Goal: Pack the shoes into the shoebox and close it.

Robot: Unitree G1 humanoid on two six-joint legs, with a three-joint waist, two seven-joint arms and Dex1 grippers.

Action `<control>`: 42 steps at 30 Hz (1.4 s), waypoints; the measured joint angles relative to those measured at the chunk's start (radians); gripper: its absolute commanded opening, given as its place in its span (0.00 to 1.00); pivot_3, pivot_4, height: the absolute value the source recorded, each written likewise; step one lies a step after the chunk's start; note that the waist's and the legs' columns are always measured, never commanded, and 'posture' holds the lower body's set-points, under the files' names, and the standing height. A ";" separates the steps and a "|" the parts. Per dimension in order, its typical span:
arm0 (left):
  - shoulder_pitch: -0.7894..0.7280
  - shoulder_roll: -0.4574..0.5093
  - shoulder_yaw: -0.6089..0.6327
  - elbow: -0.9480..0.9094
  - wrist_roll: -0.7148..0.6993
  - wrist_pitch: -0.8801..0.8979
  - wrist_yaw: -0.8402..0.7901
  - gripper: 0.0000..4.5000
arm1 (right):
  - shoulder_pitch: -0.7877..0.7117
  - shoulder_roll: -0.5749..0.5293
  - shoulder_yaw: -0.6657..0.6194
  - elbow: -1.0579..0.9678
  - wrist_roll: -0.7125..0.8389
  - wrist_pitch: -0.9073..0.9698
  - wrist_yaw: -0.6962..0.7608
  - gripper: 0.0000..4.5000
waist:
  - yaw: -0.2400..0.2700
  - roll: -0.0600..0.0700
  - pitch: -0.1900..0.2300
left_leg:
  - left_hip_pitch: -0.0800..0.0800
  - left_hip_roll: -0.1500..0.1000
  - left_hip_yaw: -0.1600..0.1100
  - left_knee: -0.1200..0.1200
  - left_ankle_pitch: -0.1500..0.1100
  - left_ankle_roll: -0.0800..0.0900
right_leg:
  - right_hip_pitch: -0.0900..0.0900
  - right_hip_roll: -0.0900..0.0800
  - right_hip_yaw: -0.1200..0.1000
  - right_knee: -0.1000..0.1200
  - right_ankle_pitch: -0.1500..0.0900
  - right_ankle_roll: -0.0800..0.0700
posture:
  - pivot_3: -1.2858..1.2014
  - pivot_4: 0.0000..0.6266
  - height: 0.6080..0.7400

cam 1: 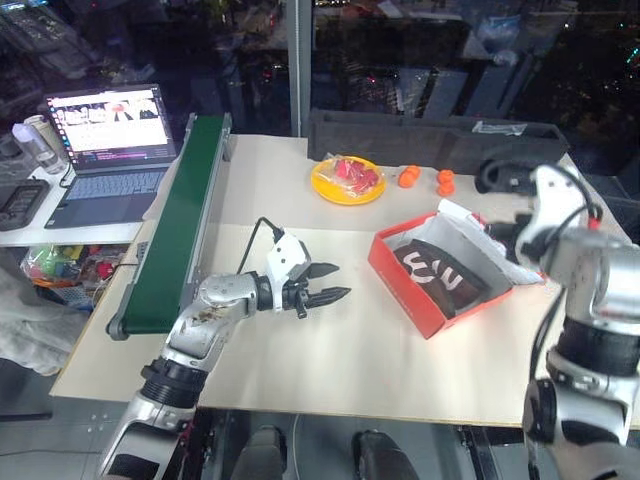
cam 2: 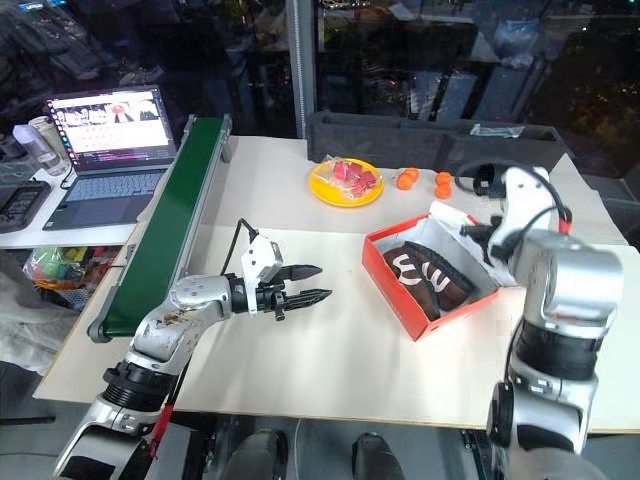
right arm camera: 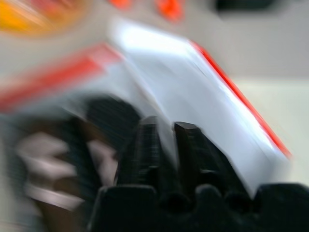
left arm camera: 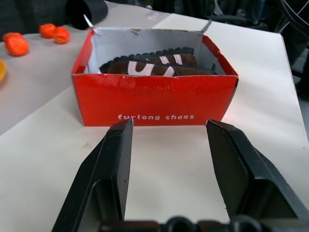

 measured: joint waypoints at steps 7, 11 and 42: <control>-0.017 -0.025 -0.009 0.026 0.003 -0.001 -0.021 0.56 | 0.077 0.004 -0.011 -0.095 -0.052 0.006 -0.083 0.01 | -0.026 0.001 -0.001 | 0.005 0.000 0.000 0.000 0.000 0.000 | 0.003 0.001 0.001 0.002 0.000 0.000 | 0.52 0.24 0.81; -0.019 -0.036 -0.011 0.034 0.005 -0.002 -0.022 0.56 | 0.058 0.142 -0.132 -0.007 -0.059 -0.051 -0.153 0.01 | -0.030 0.001 -0.001 | 0.005 0.000 0.000 0.001 0.000 0.000 | 0.003 0.001 0.001 0.002 0.000 0.000 | 0.52 0.24 0.81; -0.015 -0.050 -0.020 0.045 0.021 -0.022 -0.001 0.56 | -0.236 0.065 -0.903 1.185 0.337 -0.810 -0.633 0.01 | -0.038 0.004 -0.002 | 0.005 0.000 0.000 0.000 0.000 0.001 | 0.005 0.001 0.002 0.000 0.000 0.000 | 0.52 0.24 0.81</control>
